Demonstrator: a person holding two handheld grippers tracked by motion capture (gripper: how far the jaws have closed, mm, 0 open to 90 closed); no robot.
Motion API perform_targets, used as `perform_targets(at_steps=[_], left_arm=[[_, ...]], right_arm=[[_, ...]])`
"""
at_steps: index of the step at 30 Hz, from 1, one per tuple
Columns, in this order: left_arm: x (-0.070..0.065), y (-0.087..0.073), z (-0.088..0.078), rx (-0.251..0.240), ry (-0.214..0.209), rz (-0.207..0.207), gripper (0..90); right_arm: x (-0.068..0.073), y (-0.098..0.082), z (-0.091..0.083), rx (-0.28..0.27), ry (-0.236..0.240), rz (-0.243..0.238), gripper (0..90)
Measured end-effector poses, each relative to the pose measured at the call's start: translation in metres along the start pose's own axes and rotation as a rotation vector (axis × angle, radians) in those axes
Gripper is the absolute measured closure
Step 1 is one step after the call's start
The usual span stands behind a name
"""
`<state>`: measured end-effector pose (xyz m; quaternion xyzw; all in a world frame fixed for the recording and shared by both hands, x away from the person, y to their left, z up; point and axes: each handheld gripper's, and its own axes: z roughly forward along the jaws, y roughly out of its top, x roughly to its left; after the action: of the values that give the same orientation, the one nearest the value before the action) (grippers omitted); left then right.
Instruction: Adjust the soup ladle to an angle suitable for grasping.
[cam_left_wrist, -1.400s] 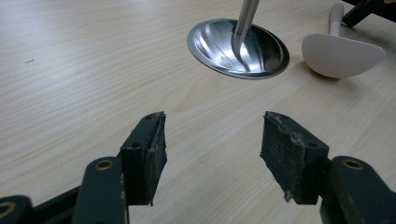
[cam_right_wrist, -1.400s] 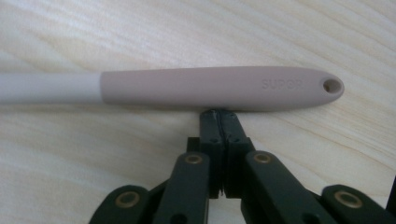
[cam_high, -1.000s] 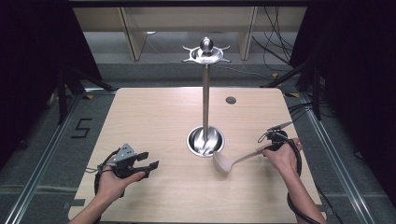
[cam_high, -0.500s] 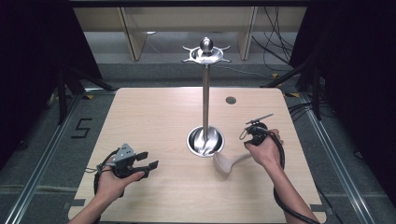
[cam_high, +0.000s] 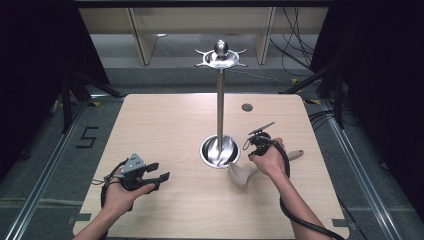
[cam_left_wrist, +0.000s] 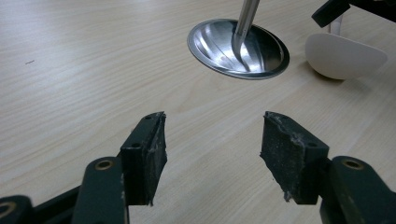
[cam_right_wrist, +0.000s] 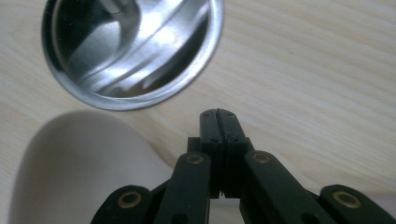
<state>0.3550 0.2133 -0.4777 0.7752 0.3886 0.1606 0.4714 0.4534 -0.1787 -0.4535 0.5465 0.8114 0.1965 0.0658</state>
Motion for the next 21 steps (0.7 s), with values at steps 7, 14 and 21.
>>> perform_targets(at_steps=[7, 14, 21], left_arm=[[0.0, -0.001, 0.001, -0.004, -0.007, -0.009, 39.4], [-0.001, -0.001, 0.0, -0.003, -0.006, -0.013, 39.4], [0.001, 0.0, -0.001, -0.007, -0.011, -0.013, 39.4]], right_arm=[[0.021, 0.003, 0.014, 0.037, 0.047, -0.087, 89.8], [0.03, 0.01, 0.022, 0.014, 0.036, -0.131, 89.1], [0.034, 0.011, 0.025, 0.022, 0.028, -0.138, 89.4]])
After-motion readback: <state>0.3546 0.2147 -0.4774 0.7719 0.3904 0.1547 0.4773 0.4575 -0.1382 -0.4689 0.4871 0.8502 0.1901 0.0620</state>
